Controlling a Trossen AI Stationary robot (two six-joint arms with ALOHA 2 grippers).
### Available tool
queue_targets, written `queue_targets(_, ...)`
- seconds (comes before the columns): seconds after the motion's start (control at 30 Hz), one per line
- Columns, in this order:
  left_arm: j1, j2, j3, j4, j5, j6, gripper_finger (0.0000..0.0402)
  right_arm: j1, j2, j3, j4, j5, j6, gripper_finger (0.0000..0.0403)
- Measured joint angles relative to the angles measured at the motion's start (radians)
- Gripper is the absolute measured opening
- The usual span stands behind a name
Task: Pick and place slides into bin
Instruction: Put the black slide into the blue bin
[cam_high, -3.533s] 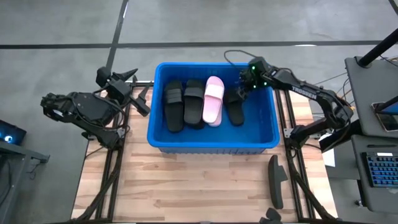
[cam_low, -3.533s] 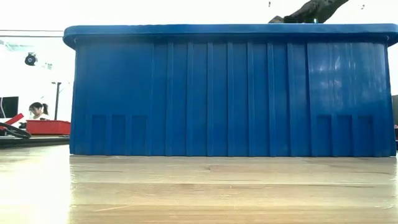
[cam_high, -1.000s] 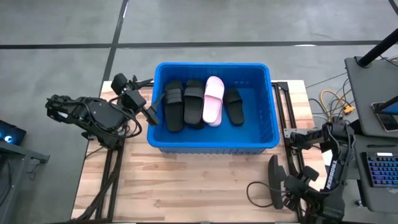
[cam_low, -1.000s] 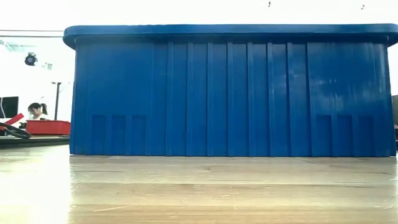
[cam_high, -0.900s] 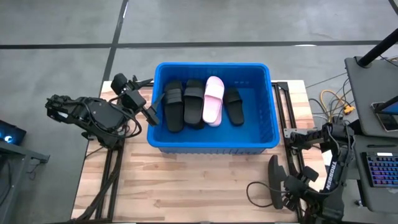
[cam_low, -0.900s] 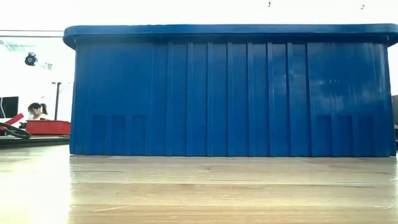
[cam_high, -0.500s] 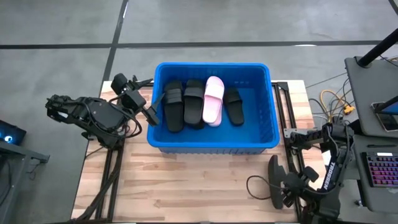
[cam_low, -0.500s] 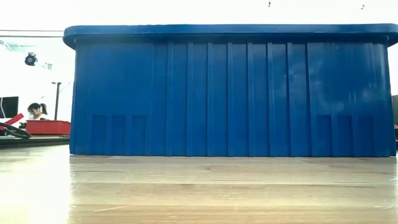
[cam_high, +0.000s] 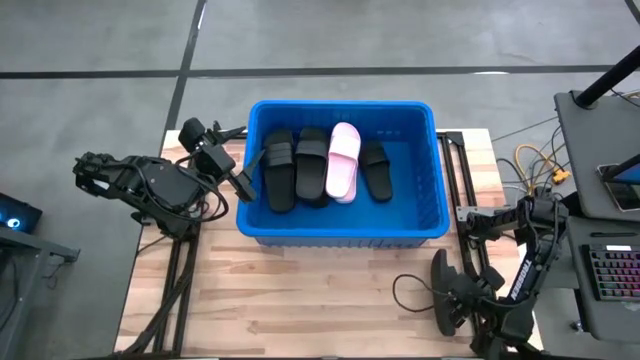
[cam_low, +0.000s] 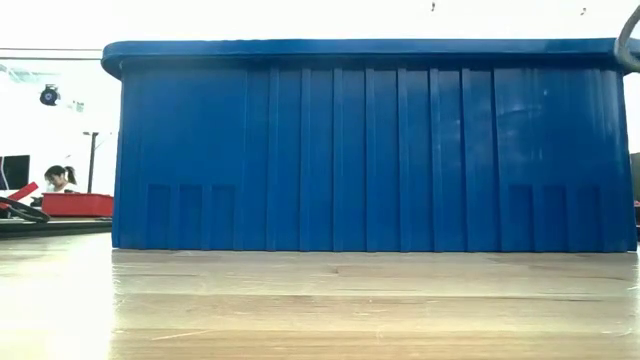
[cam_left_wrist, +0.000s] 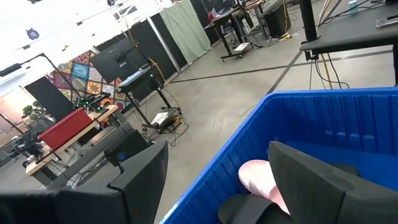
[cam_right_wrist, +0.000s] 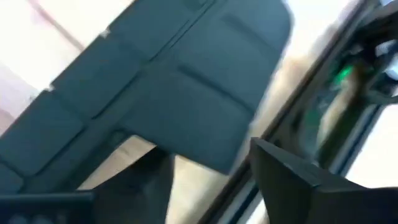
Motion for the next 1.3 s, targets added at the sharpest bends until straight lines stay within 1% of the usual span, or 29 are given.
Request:
queue_targets(0.1, 0.0, 0.0, 0.0, 0.0, 0.0, 0.0, 0.0262, -0.009, -0.002, -0.014, 0.045, -0.025, -0.006, 0.0137)
queue_targets(0.23, 0.0, 0.0, 0.0, 0.0, 0.0, 0.001, 0.0262, -0.019, -0.002, -0.003, 0.046, -0.03, -0.009, 0.0032)
queue_targets(0.27, 0.0, 0.0, 0.0, 0.0, 0.0, 0.001, 0.0262, -0.025, -0.002, 0.006, 0.044, -0.036, -0.018, 0.0023)
queue_targets(0.47, 0.0, 0.001, 0.0, -0.001, 0.001, 0.001, 0.0262, -0.04, -0.004, 0.061, 0.005, -0.042, -0.036, 0.001)
queue_targets(0.67, 0.0, 0.0, 0.0, -0.001, 0.001, 0.001, 0.0262, -0.039, -0.004, 0.195, -0.107, -0.036, -0.034, 0.0009)
queue_targets(0.87, 0.0, 0.0, 0.0, -0.001, 0.001, 0.001, 0.0262, -0.043, -0.005, 0.388, -0.264, 0.058, -0.013, 0.0009)
queue_targets(0.93, 0.0, 0.0, 0.0, 0.0, 0.001, 0.001, 0.0262, -0.049, -0.01, 0.446, -0.26, 0.12, -0.034, 0.0009)
queue_targets(1.03, 0.0, 0.0, 0.0, 0.0, 0.001, 0.001, 0.0262, -0.068, -0.022, 0.517, -0.262, 0.257, -0.062, 0.0009)
queue_targets(1.13, 0.0, 0.001, 0.0, 0.0, 0.001, 0.001, 0.0262, -0.1, -0.036, 0.574, -0.259, 0.4, -0.128, 0.0009)
queue_targets(1.2, 0.0, 0.003, 0.0, 0.0, 0.0, 0.001, 0.0262, -0.137, -0.045, 0.602, -0.262, 0.483, -0.189, 0.0009)
queue_targets(1.3, 0.0, 0.006, 0.0, 0.0, 0.001, 0.001, 0.0262, -0.211, -0.056, 0.648, -0.262, 0.577, -0.341, 0.0009)
